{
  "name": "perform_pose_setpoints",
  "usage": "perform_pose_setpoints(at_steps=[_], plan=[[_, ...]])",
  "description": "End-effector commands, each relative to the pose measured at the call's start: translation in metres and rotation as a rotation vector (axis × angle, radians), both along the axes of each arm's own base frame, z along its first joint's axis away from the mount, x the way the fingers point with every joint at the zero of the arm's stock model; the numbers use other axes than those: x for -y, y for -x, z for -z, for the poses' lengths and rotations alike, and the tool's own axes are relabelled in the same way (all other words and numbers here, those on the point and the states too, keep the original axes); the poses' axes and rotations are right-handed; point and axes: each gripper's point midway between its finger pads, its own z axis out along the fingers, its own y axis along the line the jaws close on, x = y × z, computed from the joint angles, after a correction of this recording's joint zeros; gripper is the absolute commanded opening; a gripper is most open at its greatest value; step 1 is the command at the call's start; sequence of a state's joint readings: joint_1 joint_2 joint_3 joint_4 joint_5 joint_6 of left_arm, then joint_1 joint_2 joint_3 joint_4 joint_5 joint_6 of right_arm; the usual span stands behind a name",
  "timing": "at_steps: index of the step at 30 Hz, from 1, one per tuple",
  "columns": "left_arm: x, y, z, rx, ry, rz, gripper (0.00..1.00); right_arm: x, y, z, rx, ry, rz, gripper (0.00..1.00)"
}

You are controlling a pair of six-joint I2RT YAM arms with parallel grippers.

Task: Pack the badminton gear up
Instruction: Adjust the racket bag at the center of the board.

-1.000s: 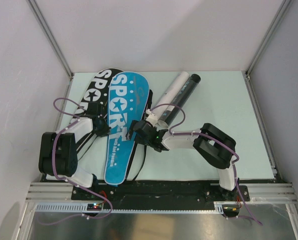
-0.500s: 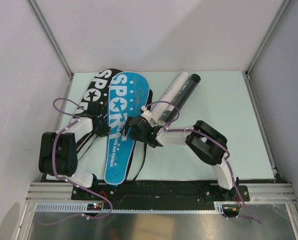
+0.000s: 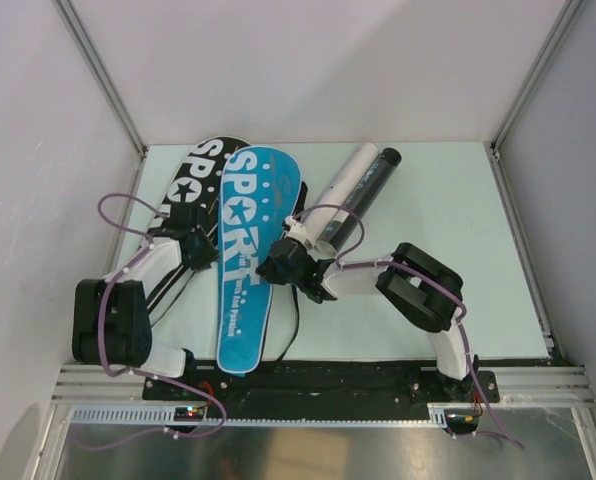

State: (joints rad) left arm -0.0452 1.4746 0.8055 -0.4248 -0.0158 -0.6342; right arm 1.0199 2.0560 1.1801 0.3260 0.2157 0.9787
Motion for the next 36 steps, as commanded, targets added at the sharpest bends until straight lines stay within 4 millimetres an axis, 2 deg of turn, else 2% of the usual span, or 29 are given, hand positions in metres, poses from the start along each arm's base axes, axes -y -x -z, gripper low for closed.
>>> perform_pose_setpoints(at_steps=[1, 4, 9, 14, 18, 23, 26, 29, 32, 36], plan=[[-0.016, -0.036, -0.085, 0.231, -0.085, 0.000, 0.37, 0.020, 0.002, -0.065, 0.172, 0.140, -0.086, 0.00], [-0.021, -0.052, -0.136, 0.343, -0.115, 0.021, 0.42, 0.045, 0.005, -0.077, 0.233, 0.295, -0.132, 0.00], [-0.033, -0.068, -0.199, 0.466, -0.126, 0.018, 0.45, 0.084, 0.010, -0.103, 0.349, 0.517, -0.170, 0.00], [-0.026, -0.088, -0.252, 0.583, 0.060, 0.093, 0.48, 0.097, 0.020, -0.139, 0.495, 0.718, -0.218, 0.00], [-0.026, -0.099, -0.282, 0.637, 0.182, 0.131, 0.53, 0.105, 0.020, -0.156, 0.598, 0.936, -0.212, 0.00], [-0.038, -0.112, -0.290, 0.648, 0.220, 0.115, 0.57, 0.101, 0.019, -0.175, 0.744, 1.139, -0.201, 0.00], [-0.046, -0.119, -0.289, 0.642, 0.218, 0.078, 0.57, 0.096, 0.025, -0.173, 0.816, 1.228, -0.224, 0.00], [-0.054, -0.125, -0.290, 0.640, 0.221, 0.024, 0.60, 0.091, 0.030, -0.165, 0.866, 1.302, -0.259, 0.00], [-0.061, -0.128, -0.282, 0.610, 0.272, -0.049, 0.64, 0.086, 0.033, -0.149, 0.876, 1.361, -0.285, 0.00], [-0.073, -0.118, -0.254, 0.535, 0.315, -0.170, 0.66, 0.079, 0.040, -0.127, 0.876, 1.403, -0.314, 0.00]])
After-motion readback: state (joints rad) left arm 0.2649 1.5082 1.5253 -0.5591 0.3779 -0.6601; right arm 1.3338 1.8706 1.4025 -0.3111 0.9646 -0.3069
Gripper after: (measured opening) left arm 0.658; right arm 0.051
